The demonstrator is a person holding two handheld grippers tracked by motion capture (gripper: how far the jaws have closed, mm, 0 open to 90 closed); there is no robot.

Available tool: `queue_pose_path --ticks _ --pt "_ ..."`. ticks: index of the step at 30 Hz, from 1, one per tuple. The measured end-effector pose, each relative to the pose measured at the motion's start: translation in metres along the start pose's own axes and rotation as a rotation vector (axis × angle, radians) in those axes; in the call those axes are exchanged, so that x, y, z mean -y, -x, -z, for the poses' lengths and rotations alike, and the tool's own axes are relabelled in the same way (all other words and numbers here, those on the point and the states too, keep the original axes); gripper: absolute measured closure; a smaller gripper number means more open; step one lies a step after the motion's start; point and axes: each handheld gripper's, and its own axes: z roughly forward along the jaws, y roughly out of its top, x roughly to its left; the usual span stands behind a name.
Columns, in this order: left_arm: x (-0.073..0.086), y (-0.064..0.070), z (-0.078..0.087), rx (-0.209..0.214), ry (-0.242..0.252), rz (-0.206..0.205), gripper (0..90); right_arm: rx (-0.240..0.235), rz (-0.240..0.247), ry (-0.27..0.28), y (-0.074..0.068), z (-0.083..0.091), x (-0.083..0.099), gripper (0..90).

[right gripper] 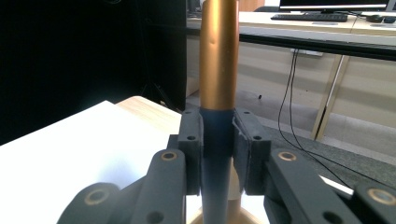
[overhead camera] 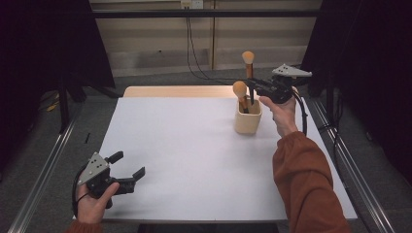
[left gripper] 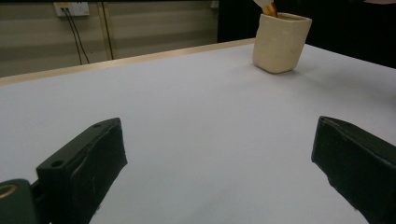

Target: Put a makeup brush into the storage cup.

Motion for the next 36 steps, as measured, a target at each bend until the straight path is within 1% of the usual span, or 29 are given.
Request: queue_pose_path --ticks 8,11,16,27,36 --pt "0.000 0.000 0.000 0.001 -0.001 0.001 2.8 0.001 -0.002 -0.005 0.000 -0.003 0.005 75.3" --pt "0.000 0.000 0.000 0.001 -0.001 0.000 2.9 0.001 -0.003 -0.011 0.000 -0.004 0.009 75.3" --pt "0.000 0.000 0.000 0.001 -0.001 0.001 2.8 0.001 -0.017 -0.017 0.002 -0.004 0.016 75.3" --pt "0.000 0.000 0.000 0.000 -0.001 0.001 2.8 0.005 -0.018 -0.027 0.003 -0.007 0.026 75.3" --pt "0.000 0.000 0.000 0.001 -0.001 0.002 2.8 0.015 -0.038 -0.036 0.006 -0.008 0.037 75.2"
